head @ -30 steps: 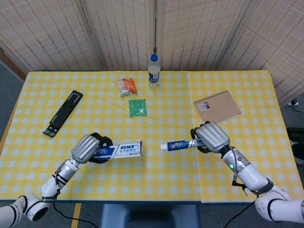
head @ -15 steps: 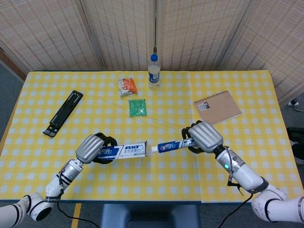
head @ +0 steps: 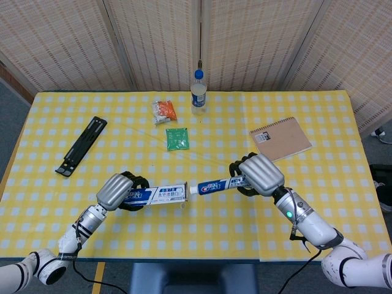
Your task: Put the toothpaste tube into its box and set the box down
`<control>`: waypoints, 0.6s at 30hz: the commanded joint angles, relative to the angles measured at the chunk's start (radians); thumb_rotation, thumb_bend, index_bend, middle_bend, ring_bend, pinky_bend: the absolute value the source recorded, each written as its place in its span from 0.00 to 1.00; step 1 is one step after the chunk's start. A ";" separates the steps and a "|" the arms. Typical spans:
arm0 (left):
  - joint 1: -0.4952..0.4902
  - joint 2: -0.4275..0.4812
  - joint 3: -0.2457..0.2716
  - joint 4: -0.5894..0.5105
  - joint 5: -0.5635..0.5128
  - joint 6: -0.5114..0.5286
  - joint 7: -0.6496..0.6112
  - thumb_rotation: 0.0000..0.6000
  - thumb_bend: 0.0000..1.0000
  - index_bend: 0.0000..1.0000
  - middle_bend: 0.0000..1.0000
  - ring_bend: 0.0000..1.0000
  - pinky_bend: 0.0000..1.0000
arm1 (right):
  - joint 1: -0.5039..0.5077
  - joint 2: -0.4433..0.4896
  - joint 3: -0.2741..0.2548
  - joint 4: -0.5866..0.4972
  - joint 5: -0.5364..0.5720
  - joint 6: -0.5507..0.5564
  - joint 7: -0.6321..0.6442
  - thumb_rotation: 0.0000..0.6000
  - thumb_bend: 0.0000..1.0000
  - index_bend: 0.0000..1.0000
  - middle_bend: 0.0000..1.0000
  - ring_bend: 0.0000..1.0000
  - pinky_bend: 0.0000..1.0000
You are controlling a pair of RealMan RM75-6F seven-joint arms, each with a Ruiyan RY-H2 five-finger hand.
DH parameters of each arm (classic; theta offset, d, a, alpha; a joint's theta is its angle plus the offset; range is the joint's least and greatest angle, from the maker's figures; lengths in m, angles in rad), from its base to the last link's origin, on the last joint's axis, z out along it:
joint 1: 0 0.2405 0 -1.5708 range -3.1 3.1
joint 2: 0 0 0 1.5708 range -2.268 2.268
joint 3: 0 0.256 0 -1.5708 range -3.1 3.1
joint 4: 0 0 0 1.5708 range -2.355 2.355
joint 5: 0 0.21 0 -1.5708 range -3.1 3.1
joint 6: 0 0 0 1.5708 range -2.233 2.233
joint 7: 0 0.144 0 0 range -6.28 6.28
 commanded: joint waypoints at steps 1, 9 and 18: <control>-0.001 0.002 -0.003 -0.011 0.005 0.008 -0.001 1.00 0.21 0.46 0.52 0.54 0.41 | 0.004 -0.009 0.001 0.005 0.003 -0.002 -0.002 1.00 0.32 0.69 0.55 0.47 0.40; -0.007 -0.001 -0.012 -0.047 -0.002 0.009 0.015 1.00 0.21 0.46 0.53 0.54 0.41 | 0.011 -0.043 0.007 0.025 0.004 0.005 0.004 1.00 0.33 0.69 0.55 0.47 0.40; -0.007 -0.010 -0.007 -0.043 -0.012 -0.005 0.023 1.00 0.21 0.46 0.53 0.54 0.41 | 0.005 -0.043 0.018 0.022 -0.013 0.026 0.023 1.00 0.33 0.69 0.55 0.47 0.40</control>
